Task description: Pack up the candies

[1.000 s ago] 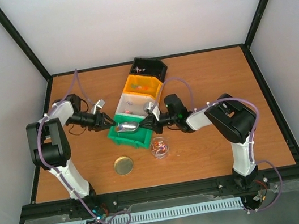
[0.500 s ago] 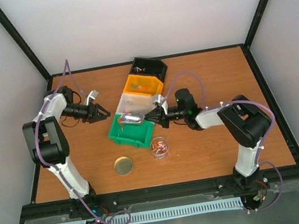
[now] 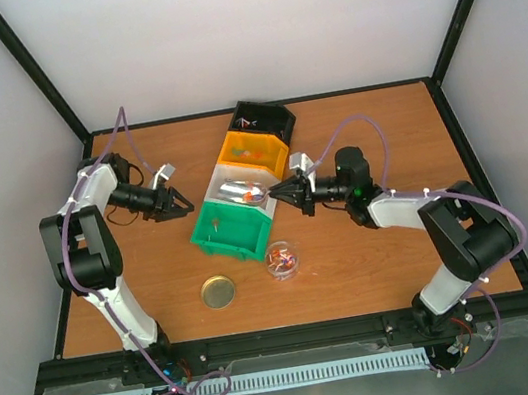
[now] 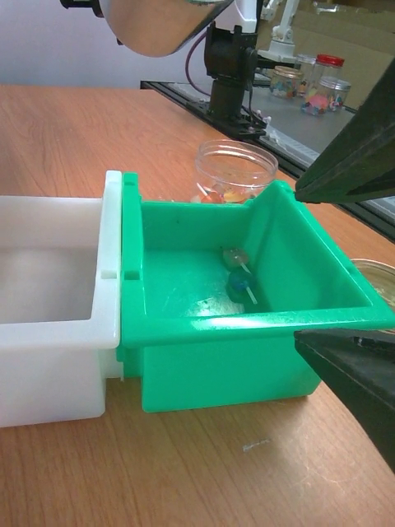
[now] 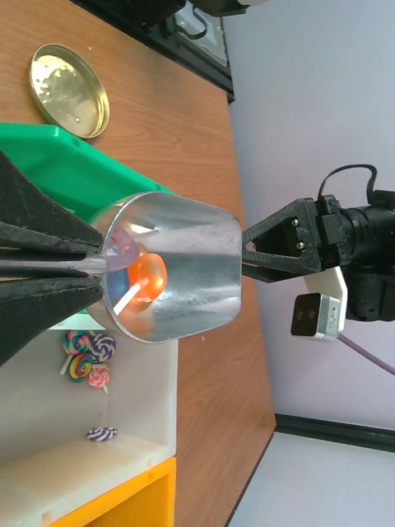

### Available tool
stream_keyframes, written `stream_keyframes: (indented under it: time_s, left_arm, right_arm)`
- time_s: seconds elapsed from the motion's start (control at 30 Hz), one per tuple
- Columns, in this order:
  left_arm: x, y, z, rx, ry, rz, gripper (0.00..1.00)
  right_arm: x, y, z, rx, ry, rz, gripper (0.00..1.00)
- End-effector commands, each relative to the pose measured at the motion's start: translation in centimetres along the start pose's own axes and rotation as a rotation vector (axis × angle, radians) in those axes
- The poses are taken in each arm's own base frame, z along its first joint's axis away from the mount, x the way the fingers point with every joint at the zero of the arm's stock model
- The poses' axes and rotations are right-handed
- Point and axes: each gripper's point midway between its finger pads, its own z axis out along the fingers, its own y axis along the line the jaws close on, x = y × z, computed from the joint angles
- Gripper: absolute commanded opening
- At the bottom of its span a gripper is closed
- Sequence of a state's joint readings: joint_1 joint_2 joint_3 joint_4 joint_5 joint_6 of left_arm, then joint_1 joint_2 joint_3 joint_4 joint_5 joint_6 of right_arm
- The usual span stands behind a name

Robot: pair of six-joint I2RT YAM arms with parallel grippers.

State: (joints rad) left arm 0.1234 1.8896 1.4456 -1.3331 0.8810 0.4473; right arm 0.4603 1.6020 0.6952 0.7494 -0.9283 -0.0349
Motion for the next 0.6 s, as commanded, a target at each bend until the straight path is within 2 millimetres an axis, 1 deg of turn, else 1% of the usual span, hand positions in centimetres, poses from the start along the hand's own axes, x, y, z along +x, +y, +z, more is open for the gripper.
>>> stream_keyframes:
  time_s: [0.0,0.1,0.13,0.17,0.23,0.33,0.4,0.5,0.57]
  left_arm:
    - [-0.8,-0.4,-1.0,-0.025,-0.017,0.055,0.45]
    - [-0.9,-0.1,-0.9,-0.039,-0.016,0.074,0.45]
    - [-0.8,0.1,-0.9,-0.042,-0.016,0.078,0.45]
    - [-0.8,0.2,-0.8,-0.044,-0.017,0.082,0.45]
    - [-0.8,0.3,-0.6,-0.041,-0.019,0.083,0.45]
    - [-0.9,0.7,-0.4,-0.039,-0.029,0.072,0.45]
    - [-1.0,0.9,-0.3,-0.043,-0.037,0.069,0.45]
    - [-1.2,0.9,-0.2,-0.042,-0.052,0.068,0.45]
    - [-1.4,0.8,-0.3,-0.043,-0.059,0.072,0.45]
  right_arm:
    - [-2.4,0.9,-0.6,-0.011,-0.020,-0.131,0.03]
    - [-1.8,1.8,-1.7,-0.034,0.031,-0.150,0.03]
    - [-1.2,2.2,-2.3,-0.047,0.062,-0.151,0.03]
    - [-1.0,2.5,-3.2,-0.053,0.087,-0.174,0.03]
    - [0.0,3.1,-4.8,-0.072,0.141,-0.169,0.03]
    - [0.4,3.7,-7.2,-0.086,0.178,-0.136,0.03]
    - [1.2,4.9,-8.5,-0.117,0.217,-0.119,0.03]
    - [1.8,6.6,-9.7,-0.148,0.251,-0.164,0.03]
    - [1.8,7.1,-10.2,-0.153,0.265,-0.187,0.03]
